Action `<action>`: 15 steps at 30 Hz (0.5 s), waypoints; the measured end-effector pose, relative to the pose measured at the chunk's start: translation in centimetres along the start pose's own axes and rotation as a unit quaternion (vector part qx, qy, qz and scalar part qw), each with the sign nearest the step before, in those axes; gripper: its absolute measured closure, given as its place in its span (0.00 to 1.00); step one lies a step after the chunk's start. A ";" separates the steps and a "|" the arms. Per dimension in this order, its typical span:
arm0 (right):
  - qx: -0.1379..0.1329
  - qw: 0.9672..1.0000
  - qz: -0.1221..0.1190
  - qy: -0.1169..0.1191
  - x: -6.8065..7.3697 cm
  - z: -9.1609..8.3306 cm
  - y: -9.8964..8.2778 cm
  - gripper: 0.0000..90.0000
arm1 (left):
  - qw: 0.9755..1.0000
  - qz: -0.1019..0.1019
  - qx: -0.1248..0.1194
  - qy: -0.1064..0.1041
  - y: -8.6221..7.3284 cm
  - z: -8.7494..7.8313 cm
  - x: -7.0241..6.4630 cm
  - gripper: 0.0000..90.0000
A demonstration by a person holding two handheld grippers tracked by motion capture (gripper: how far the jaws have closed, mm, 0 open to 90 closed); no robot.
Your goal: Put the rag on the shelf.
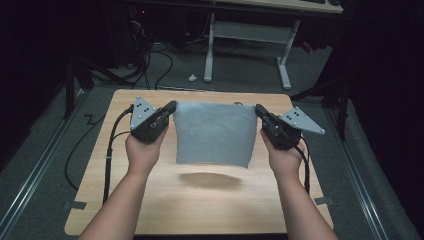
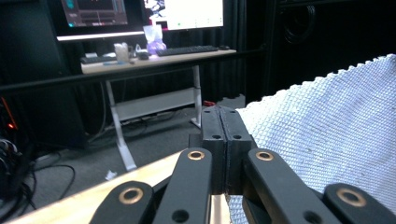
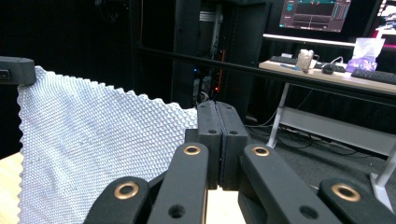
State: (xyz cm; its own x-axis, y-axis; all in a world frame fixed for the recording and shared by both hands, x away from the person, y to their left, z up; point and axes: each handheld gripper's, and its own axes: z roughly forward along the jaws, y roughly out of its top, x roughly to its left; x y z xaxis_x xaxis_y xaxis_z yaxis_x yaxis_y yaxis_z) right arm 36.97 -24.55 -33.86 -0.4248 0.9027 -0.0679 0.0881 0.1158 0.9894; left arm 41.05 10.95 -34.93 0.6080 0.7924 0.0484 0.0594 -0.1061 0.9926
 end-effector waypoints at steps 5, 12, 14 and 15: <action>-0.004 1.000 -0.006 -0.001 -0.4 1.0 0.9 1.00 | 1.000 0.010 -0.004 0.008 1.3 0.8 0.6 1.00; -0.011 1.000 -0.007 -0.004 -1.2 2.9 2.2 1.00 | 0.999 0.023 -0.006 0.024 2.7 2.2 2.0 1.00; -0.010 1.000 -0.013 -0.005 -1.5 3.6 2.6 1.00 | 0.999 0.029 -0.006 0.027 3.1 2.8 2.3 1.00; -0.012 1.000 -0.015 -0.006 -1.6 3.9 2.9 1.00 | 0.999 0.033 -0.008 0.029 3.2 3.2 2.5 1.00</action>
State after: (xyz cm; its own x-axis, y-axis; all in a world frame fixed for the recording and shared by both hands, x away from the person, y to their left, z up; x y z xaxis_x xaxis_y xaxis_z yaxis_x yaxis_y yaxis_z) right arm 41.44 -24.08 -31.40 -0.4155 0.9043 -0.0981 0.0545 0.1324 0.9897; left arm 45.29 10.69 -31.96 0.5628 0.8179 0.1199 0.0082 -0.1505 0.9886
